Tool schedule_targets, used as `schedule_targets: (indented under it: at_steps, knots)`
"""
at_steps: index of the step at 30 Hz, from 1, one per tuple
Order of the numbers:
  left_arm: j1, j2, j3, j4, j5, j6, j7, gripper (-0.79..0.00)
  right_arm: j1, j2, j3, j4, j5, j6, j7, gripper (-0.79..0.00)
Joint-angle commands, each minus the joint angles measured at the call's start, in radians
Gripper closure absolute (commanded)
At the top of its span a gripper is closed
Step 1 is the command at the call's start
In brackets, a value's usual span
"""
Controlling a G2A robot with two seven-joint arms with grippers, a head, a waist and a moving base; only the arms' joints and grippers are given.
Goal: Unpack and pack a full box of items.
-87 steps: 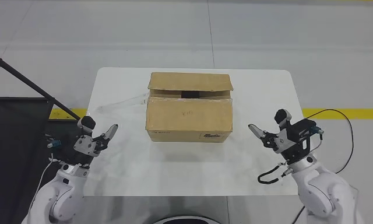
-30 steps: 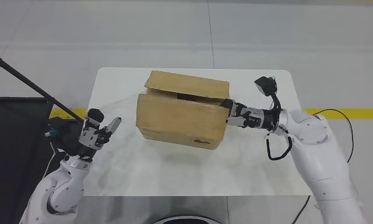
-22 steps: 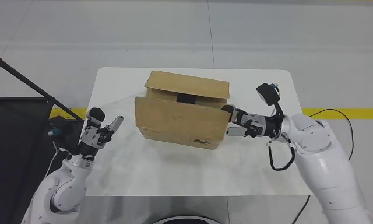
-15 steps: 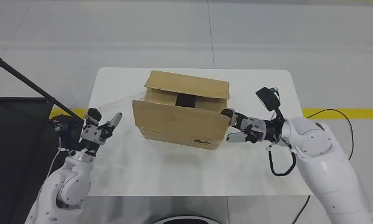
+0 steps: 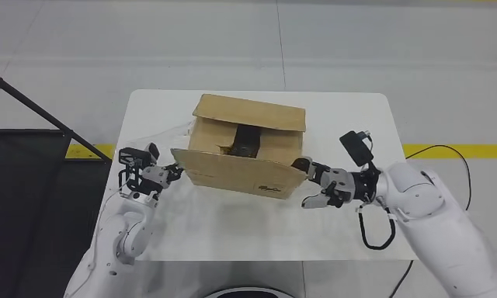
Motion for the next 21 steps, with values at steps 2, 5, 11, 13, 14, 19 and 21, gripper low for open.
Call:
schedule_targets:
  at_steps: [2, 5, 11, 13, 14, 19, 21]
  knots:
    - [0.003, 0.000, 0.005, -0.001, 0.009, -0.015, 0.004, -0.785, -0.004, 0.017, -0.010, -0.012, -0.013, -0.014, -0.014, -0.785]
    - [0.008, 0.000, 0.007, -0.006, 0.018, -0.034, 0.012, -0.785, -0.007, 0.034, -0.019, -0.028, -0.027, -0.027, -0.027, -0.785]
    - [0.009, 0.000, 0.003, -0.007, 0.022, -0.040, 0.010, -0.785, -0.006, 0.067, -0.039, -0.047, -0.049, -0.045, -0.045, -0.785]
    - [0.009, -0.001, 0.001, -0.004, 0.023, -0.041, 0.011, -0.785, -0.003, 0.078, -0.048, -0.049, -0.053, -0.045, -0.045, -0.785]
    - [-0.011, -0.001, 0.017, -0.011, 0.061, -0.072, 0.088, -0.785, -0.001, 0.083, -0.053, -0.050, -0.054, -0.045, -0.045, -0.785]
    - [-0.037, -0.008, 0.061, 0.093, 0.115, -0.087, 0.213, -0.785, 0.008, 0.108, -0.082, -0.054, -0.064, -0.037, -0.037, -0.785]
    - [-0.028, -0.007, 0.057, 0.073, 0.127, -0.089, 0.222, -0.785, 0.012, 0.117, -0.092, -0.055, -0.067, -0.041, -0.041, -0.785]
